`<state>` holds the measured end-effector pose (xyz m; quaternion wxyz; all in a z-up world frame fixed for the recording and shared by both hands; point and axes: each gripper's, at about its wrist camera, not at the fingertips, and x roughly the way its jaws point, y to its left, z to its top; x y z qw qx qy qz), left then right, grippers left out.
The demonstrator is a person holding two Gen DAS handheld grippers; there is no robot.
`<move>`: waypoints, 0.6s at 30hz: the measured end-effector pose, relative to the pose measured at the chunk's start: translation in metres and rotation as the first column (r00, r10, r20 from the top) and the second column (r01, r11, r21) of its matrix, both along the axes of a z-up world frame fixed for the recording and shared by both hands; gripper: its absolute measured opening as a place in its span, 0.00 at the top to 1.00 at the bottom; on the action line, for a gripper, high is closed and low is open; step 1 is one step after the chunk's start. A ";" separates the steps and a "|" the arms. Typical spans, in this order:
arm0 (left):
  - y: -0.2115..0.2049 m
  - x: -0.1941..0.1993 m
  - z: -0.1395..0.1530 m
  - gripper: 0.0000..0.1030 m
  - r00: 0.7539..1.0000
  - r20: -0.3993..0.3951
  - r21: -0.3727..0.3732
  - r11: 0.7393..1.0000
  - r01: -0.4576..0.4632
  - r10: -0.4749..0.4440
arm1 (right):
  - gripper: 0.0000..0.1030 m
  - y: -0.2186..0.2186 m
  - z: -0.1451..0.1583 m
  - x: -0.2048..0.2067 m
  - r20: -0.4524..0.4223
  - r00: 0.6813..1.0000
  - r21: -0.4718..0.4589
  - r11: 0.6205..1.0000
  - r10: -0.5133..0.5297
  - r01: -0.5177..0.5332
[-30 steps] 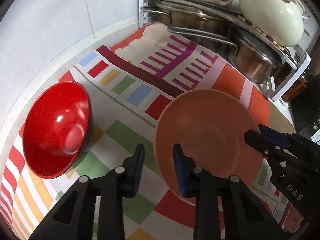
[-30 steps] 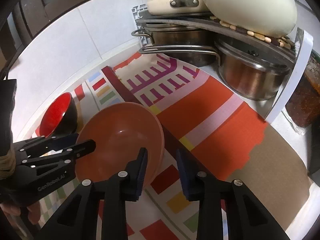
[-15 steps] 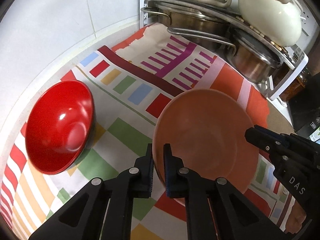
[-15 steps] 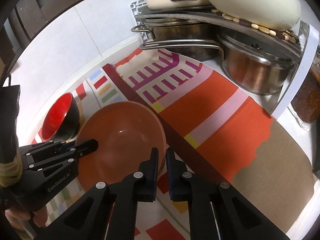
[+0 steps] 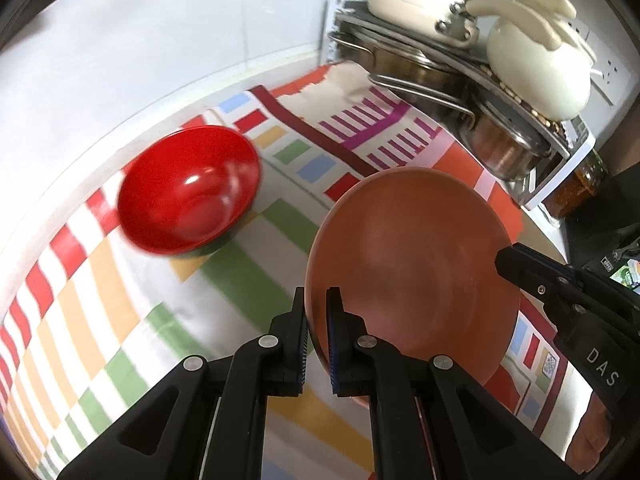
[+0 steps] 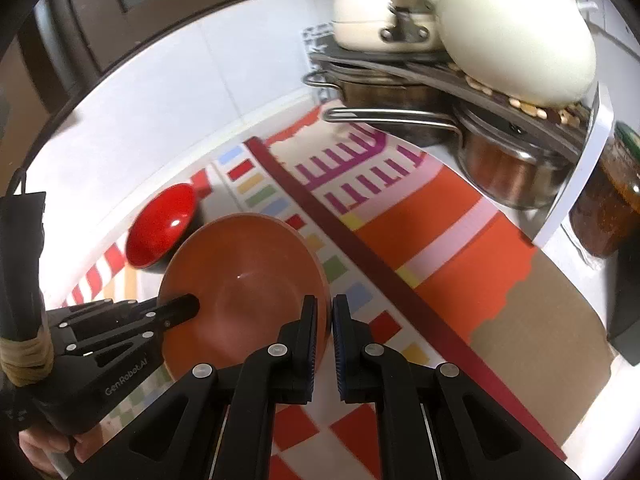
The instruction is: Organize plates and bowls
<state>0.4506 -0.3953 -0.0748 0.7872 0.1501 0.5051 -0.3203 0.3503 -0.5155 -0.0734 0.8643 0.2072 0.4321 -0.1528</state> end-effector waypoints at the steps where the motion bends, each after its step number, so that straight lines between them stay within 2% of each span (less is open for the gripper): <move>1: 0.006 -0.003 0.004 0.90 1.000 0.005 -0.004 1.000 -0.013 0.013 | 0.91 0.004 0.002 0.000 0.003 1.000 0.000 1.000 0.008 -0.008; 8: 0.051 -0.020 0.023 0.90 0.993 0.055 -0.019 0.995 -0.101 0.102 | 0.91 0.040 0.017 -0.007 0.030 0.996 0.002 0.996 0.085 -0.085; 18: 0.114 -0.043 0.034 0.90 0.968 0.079 -0.050 0.970 -0.236 0.239 | 0.91 0.090 0.036 -0.012 0.053 0.978 -0.007 0.979 0.203 -0.203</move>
